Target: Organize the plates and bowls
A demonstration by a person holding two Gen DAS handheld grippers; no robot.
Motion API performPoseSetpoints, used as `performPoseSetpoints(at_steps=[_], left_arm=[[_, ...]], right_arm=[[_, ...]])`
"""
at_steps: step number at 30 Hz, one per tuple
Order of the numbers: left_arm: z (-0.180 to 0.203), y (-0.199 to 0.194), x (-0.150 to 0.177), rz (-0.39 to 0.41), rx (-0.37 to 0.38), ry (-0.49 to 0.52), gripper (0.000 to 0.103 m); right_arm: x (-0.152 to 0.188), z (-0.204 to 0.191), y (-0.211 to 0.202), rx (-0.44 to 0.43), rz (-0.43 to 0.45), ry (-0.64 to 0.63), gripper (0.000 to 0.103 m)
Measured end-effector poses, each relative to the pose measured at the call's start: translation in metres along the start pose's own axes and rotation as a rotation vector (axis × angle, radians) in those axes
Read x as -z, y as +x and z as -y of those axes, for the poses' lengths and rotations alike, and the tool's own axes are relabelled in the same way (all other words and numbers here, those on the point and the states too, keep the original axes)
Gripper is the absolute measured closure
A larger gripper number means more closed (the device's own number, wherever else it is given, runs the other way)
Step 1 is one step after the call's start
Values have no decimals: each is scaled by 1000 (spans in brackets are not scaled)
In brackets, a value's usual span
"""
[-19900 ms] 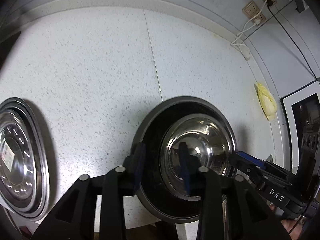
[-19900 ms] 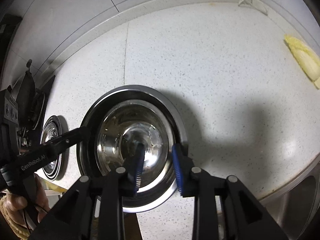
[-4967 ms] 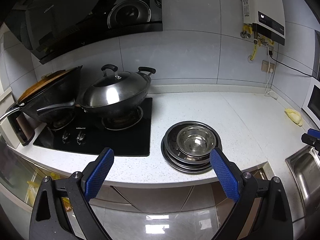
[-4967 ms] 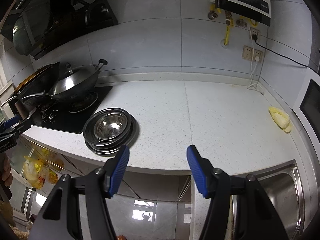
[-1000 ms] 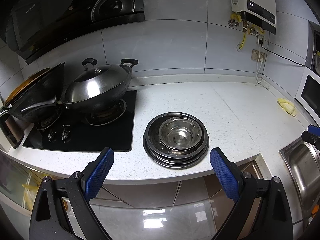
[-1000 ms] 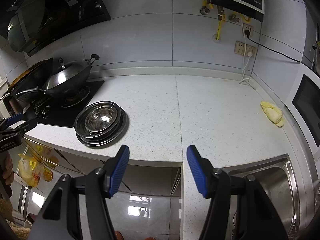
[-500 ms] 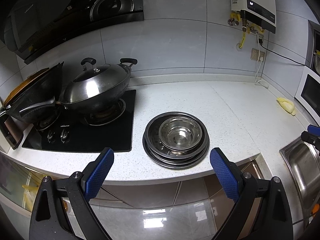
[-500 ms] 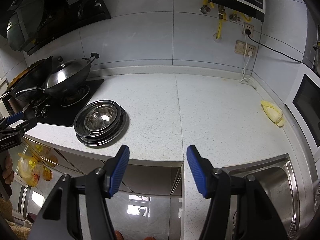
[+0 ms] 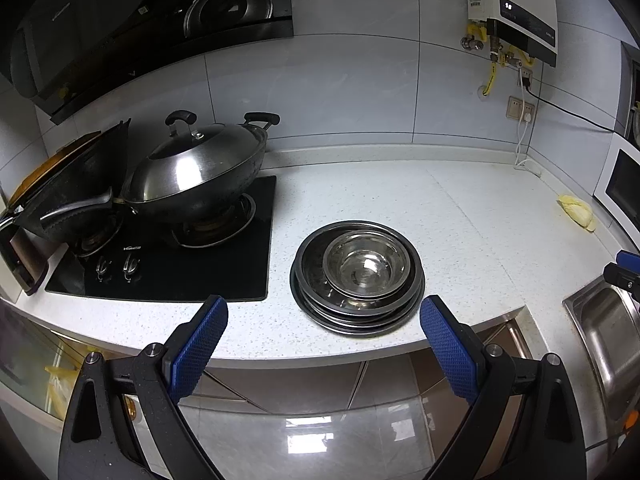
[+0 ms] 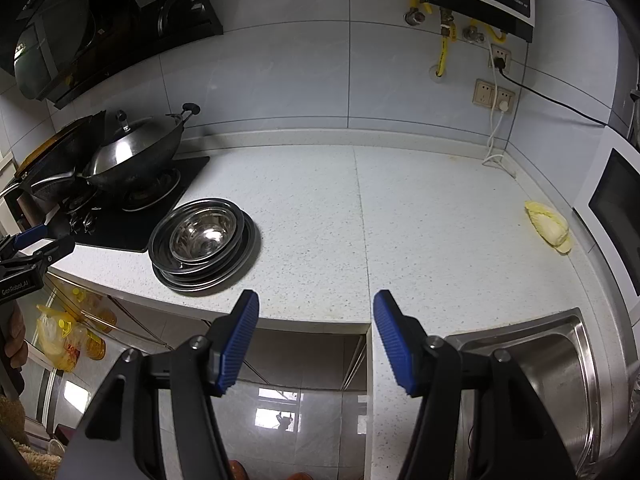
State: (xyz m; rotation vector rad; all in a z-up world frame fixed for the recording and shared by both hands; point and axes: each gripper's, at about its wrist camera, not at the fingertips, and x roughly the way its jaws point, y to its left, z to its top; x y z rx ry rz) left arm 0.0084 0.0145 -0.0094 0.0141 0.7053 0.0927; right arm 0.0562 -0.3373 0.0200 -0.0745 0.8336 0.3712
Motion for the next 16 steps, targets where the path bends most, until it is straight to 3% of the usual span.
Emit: performPoseSetpoints(at_steps=[16], left_arm=[[-1,0,0,-2,-1,0,9]], right_arm=[[0,-2,2,0,-1,2,45]])
